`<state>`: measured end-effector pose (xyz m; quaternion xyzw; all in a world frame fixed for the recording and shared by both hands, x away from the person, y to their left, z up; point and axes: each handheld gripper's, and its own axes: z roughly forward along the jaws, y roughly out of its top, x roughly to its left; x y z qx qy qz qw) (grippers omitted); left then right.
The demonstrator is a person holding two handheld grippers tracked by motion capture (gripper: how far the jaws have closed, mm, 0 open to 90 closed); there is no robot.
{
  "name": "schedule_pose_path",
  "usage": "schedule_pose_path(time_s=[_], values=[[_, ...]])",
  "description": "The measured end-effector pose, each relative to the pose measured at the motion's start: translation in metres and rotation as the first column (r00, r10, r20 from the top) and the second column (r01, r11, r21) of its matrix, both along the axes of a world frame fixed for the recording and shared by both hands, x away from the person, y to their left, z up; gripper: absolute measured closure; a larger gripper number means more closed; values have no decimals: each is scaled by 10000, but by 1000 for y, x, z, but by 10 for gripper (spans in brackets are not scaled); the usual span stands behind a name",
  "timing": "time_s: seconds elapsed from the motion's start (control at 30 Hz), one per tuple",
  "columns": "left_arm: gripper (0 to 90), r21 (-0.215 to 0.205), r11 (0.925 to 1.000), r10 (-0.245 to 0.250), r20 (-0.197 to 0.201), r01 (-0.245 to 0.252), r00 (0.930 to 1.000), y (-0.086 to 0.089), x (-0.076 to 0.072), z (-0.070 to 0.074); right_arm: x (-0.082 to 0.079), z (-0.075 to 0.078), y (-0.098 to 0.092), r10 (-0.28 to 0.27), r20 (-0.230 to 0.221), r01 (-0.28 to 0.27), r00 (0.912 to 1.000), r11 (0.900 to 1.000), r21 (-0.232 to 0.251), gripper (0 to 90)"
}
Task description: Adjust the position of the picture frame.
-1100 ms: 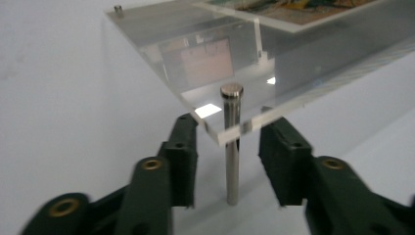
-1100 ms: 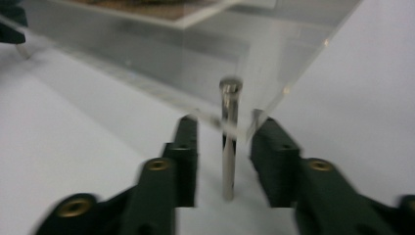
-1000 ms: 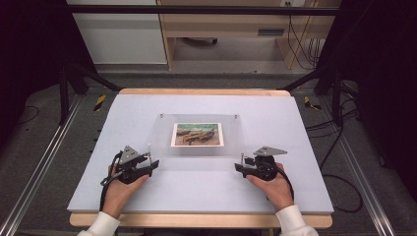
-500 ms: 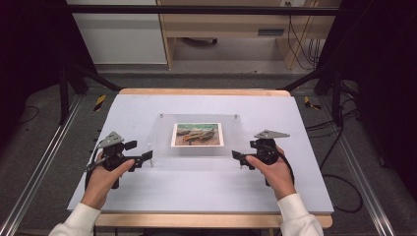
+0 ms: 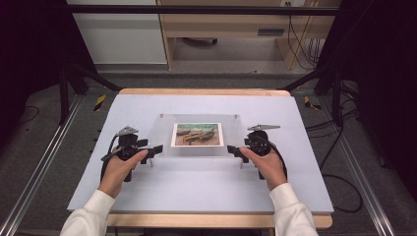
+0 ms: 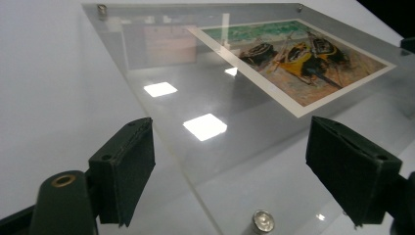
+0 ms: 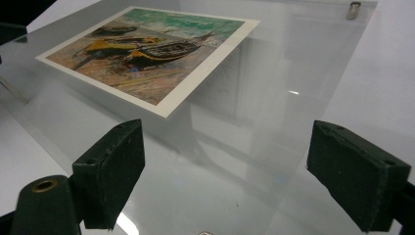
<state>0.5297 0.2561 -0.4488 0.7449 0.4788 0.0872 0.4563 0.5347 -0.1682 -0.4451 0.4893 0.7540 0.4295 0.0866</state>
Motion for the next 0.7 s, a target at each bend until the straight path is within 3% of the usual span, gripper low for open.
schedule_pose_path(time_s=[0.27,0.47,0.57,0.7], values=[[167,-521,9984,185,-579,-215,9982,2,6,-4,4,-4,-4,-89,-468,112,9989,9987,499,145],[169,-797,9961,306,-750,-366,9967,2,8,-7,7,-8,-8,-142,-814,220,9966,9951,967,151],[172,-1238,9920,107,-1058,-239,9943,1,9,-11,9,-9,-10,-197,-1048,321,9943,9925,1179,161],[176,-1192,9924,199,-942,-311,9954,1,10,-11,10,-10,-9,-110,-1200,273,9927,9905,1347,170]])
